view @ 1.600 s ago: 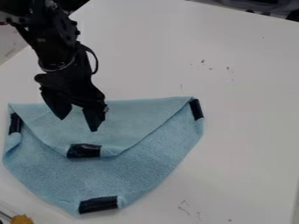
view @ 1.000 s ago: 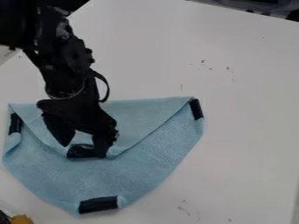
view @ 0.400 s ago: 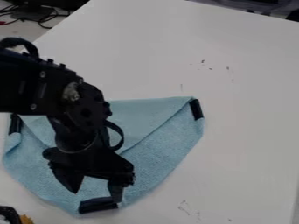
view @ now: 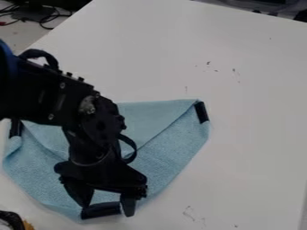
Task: Fold cloth from front to right
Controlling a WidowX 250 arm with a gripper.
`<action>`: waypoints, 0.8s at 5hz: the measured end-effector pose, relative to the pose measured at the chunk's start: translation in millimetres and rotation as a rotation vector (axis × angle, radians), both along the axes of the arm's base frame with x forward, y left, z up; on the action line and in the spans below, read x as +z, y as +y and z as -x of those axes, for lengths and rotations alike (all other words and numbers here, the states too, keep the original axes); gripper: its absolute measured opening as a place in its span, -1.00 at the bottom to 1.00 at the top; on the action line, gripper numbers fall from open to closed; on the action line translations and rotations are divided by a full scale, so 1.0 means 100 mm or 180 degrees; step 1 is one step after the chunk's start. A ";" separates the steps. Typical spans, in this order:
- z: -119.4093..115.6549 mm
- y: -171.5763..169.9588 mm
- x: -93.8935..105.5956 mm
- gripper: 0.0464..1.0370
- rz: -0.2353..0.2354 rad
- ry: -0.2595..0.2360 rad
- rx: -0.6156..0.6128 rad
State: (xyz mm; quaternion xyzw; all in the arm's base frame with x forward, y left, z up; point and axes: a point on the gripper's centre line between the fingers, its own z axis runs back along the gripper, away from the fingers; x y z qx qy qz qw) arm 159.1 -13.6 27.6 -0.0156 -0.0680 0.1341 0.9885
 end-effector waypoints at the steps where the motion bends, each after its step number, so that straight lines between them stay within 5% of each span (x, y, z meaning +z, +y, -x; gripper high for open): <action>1: 0.06 -0.02 -0.07 0.93 0.0035 0.0028 0.0072; 4: 0.01 -0.01 -0.24 0.86 0.0154 0.0102 0.0166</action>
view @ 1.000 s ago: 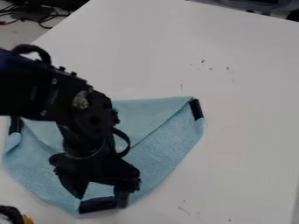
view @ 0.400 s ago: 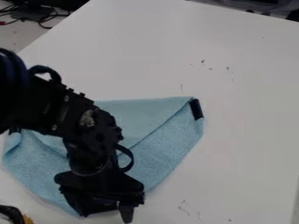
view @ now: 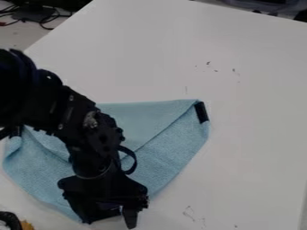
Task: Fold cloth from front to right
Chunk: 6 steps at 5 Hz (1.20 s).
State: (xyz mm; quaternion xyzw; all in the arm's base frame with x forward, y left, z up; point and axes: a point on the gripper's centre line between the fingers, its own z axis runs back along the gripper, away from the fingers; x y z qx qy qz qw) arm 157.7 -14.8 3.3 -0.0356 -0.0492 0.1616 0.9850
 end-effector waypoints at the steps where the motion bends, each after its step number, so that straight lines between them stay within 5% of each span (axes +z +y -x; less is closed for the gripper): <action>1: -0.01 0.02 -0.03 0.39 -0.0039 0.0052 -0.0037; 2: -0.08 0.04 -0.05 0.10 -0.0157 0.0088 0.0007; 4: -0.15 0.05 -0.06 -0.16 -0.0328 0.0099 0.0006; 6: -0.11 -0.03 0.22 -0.69 -0.0478 0.0114 0.0204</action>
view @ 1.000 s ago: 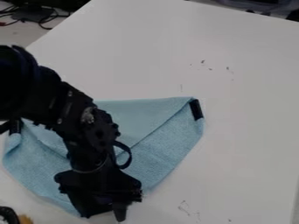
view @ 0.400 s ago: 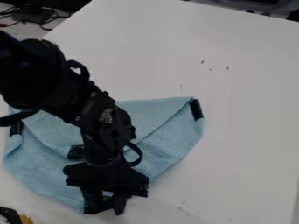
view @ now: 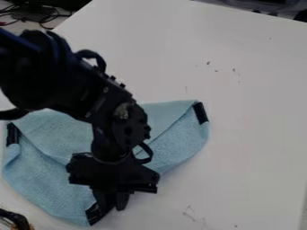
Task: Fold cloth from front to right
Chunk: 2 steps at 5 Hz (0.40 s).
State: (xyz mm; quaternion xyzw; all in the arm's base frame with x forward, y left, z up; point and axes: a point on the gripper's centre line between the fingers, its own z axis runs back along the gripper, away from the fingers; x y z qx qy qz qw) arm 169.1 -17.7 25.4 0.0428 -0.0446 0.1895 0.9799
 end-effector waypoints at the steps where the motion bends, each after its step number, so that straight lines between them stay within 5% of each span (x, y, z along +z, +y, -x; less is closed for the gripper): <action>1: -0.06 0.01 0.20 -0.92 -0.0077 0.0034 -0.0009; 2: -0.13 0.02 0.37 -0.97 -0.0119 0.0018 -0.0136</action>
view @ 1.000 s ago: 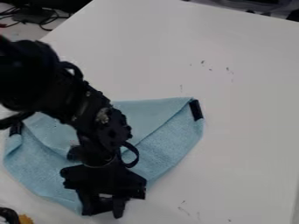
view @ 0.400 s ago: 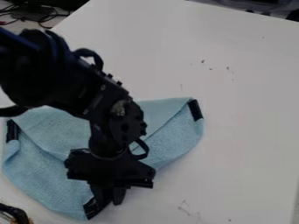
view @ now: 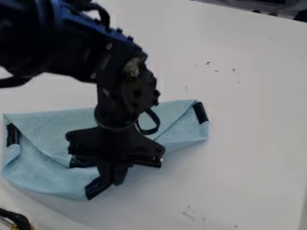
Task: Fold cloth from front to right
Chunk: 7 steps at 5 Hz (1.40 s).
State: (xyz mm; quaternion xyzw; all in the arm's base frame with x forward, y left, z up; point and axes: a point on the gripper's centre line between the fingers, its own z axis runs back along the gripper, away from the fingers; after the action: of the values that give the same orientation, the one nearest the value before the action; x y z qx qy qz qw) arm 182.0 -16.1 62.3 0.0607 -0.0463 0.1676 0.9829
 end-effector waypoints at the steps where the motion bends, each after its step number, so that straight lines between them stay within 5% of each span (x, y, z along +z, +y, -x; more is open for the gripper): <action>1: -0.25 0.26 0.01 -0.98 0.0101 -0.0034 -0.0271; 3: -0.98 0.67 -0.27 -0.98 0.0368 0.0185 -0.1247; 5: -1.24 0.78 -0.49 -0.94 0.0560 0.0306 -0.1459; 6: -1.26 0.76 -0.50 -0.64 0.0524 0.0288 -0.1458; 7: -1.30 0.71 -0.46 -0.14 0.0408 0.0317 -0.1502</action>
State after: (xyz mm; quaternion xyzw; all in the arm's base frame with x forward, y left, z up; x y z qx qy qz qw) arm 312.3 54.7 16.0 -0.0061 0.0000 -0.0672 0.9977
